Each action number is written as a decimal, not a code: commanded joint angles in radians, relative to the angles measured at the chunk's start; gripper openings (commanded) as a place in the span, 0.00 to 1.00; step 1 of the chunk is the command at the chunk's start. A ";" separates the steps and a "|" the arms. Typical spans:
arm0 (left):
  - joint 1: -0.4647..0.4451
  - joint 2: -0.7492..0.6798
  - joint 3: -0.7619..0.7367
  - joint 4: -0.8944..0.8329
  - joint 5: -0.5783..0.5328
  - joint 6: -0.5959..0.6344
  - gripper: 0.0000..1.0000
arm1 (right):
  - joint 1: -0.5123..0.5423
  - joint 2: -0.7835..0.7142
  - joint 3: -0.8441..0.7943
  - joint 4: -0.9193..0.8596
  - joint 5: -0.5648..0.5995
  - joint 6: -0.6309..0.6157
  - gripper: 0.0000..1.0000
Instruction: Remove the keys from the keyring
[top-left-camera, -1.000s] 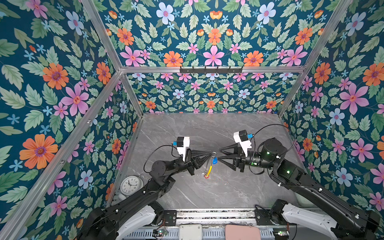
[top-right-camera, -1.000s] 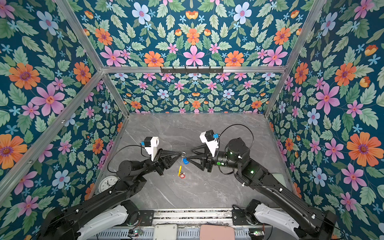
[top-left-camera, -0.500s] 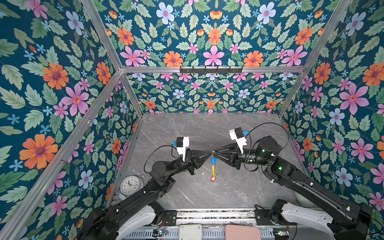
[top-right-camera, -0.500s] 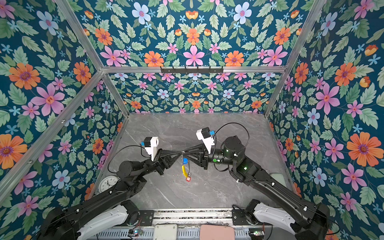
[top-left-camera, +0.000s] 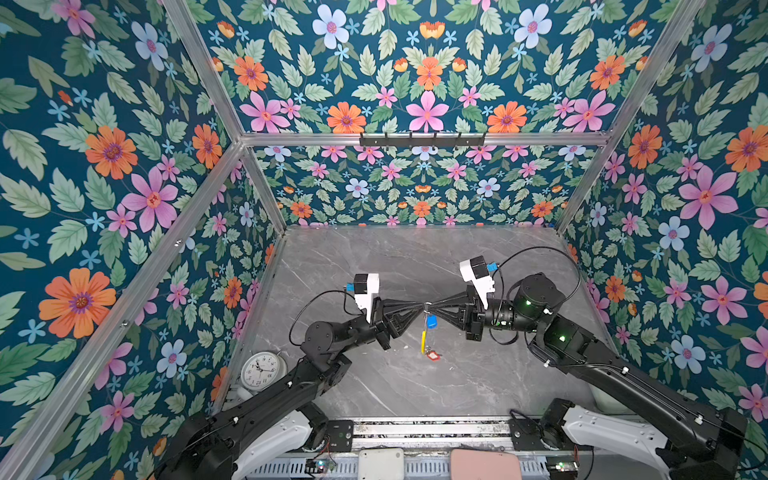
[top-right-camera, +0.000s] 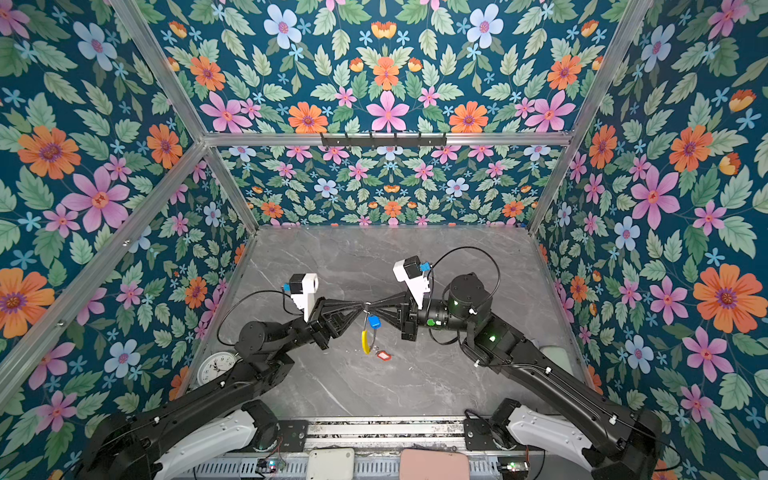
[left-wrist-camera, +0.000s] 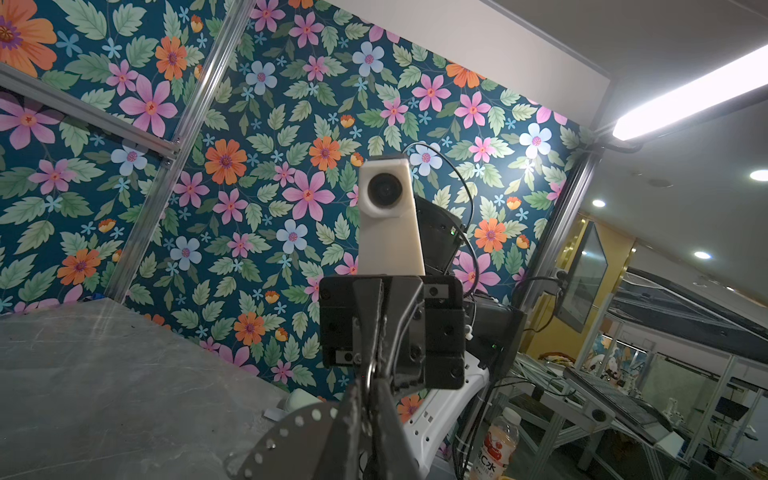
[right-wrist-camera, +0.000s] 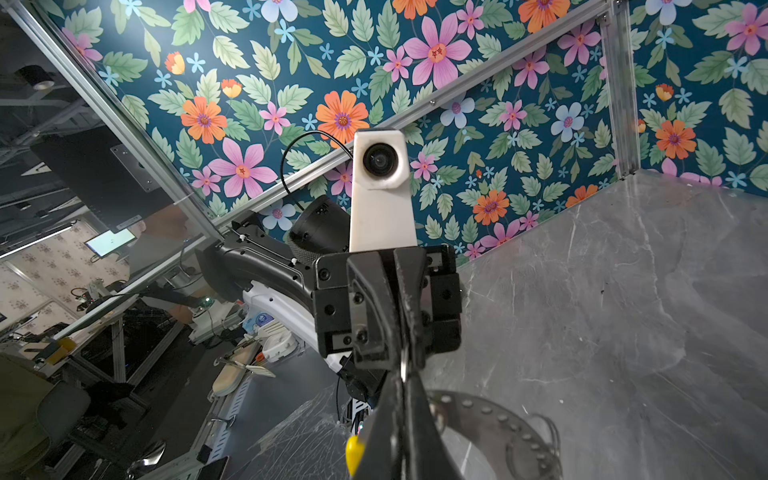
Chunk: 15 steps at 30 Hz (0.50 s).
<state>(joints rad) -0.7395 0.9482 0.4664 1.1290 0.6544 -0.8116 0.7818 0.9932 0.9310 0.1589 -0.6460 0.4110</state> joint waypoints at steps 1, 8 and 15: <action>0.001 -0.012 0.004 0.020 0.007 0.000 0.29 | 0.000 -0.009 0.009 -0.024 0.022 -0.031 0.00; 0.002 -0.068 0.016 -0.114 0.011 0.047 0.41 | -0.015 -0.014 0.051 -0.174 0.001 -0.105 0.00; 0.002 -0.086 0.063 -0.267 0.055 0.086 0.49 | -0.108 -0.017 0.066 -0.256 -0.118 -0.148 0.00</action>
<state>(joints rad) -0.7395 0.8642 0.5129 0.9306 0.6750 -0.7551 0.6937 0.9802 0.9874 -0.0612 -0.6949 0.3088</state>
